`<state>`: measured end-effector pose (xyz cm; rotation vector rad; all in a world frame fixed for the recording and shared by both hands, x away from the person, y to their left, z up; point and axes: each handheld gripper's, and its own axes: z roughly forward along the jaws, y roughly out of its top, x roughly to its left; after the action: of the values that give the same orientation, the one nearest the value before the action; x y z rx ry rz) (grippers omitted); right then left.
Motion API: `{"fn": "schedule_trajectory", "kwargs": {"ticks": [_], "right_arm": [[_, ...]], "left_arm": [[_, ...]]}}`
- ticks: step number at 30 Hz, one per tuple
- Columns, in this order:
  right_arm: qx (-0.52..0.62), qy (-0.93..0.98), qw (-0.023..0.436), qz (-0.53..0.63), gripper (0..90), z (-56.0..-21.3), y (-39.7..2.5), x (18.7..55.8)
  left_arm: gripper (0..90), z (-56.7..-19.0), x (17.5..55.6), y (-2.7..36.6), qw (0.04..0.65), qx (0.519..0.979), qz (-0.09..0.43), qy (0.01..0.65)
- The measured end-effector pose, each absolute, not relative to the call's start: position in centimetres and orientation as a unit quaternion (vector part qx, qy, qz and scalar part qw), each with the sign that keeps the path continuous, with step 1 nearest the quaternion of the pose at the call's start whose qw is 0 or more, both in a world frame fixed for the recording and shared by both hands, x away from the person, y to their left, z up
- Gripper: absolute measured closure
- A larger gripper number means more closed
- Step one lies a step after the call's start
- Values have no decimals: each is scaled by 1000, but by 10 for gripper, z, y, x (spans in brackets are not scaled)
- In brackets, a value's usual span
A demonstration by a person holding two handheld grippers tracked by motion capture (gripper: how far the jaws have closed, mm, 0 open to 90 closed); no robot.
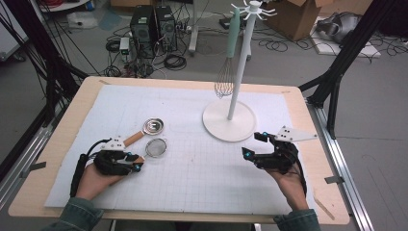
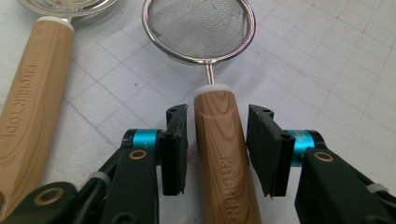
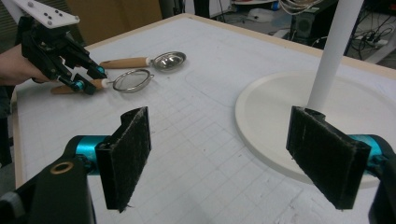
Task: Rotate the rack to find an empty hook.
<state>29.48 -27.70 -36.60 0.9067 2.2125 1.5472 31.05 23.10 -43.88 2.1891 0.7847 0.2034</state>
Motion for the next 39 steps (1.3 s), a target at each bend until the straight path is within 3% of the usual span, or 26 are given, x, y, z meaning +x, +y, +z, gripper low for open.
{"fn": "schedule_trajectory", "kwargs": {"ticks": [15,39], "right_arm": [[321,765,145,539,212,-374,-276,293],[323,768,141,534,213,-379,-278,291]], "left_arm": [[674,-438,310,225,373,869,98,310],[682,-428,310,216,388,872,102,282]]}}
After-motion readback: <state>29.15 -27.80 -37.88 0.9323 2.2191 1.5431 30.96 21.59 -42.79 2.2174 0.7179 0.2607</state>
